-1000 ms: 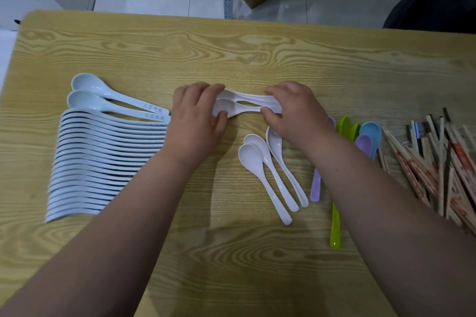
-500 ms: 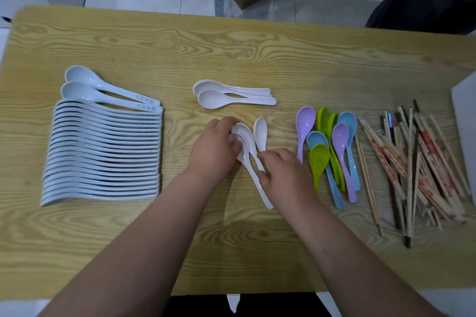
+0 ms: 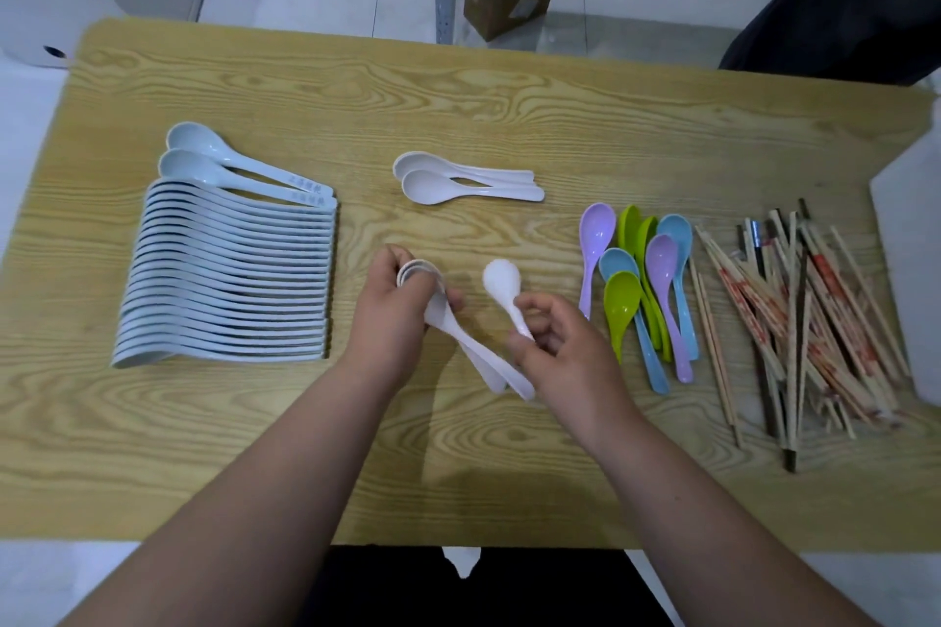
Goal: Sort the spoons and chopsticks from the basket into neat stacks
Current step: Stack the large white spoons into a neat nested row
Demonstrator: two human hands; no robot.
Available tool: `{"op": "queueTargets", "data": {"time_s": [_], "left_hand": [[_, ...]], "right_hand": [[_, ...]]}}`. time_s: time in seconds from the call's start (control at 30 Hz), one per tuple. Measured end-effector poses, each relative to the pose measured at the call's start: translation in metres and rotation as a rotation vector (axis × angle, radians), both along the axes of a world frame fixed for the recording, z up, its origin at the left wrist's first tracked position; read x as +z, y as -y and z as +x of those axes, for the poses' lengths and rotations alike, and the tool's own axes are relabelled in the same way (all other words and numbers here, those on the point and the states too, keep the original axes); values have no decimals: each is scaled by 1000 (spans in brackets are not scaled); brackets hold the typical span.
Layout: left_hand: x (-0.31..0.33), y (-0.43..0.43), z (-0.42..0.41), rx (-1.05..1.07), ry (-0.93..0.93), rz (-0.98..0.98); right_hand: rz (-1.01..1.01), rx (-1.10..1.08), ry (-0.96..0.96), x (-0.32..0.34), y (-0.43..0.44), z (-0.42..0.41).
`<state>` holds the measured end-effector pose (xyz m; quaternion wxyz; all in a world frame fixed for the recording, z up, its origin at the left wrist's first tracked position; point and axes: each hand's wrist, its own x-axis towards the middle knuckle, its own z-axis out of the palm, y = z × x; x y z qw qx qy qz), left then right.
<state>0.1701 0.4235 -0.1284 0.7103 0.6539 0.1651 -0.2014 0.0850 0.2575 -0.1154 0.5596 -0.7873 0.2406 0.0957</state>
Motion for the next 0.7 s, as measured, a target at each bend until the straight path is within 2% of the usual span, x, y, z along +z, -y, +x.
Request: {"op": "queueTargets", "data": {"time_s": [0.07, 0.17, 0.23, 0.3, 0.43, 0.5, 0.7], "left_hand": [[9, -2, -2, 67, -42, -67], [26, 1, -8, 68, -114, -106], [35, 4, -13, 82, -174, -90], [42, 7, -16, 115, -187, -80], [53, 12, -20, 168, -191, -22], [58, 16, -22, 200, -214, -88], [61, 20, -24, 195, -177, -138]], "right_hand": [[-42, 14, 66, 9, -1, -4], [-153, 171, 141, 22, -6, -9], [-253, 252, 178, 25, -12, -10], [-269, 278, 204, 26, -19, -13], [-183, 315, 189, 32, -29, -14], [-153, 336, 187, 32, -31, -15], [149, 242, 56, 39, -38, -15]]}}
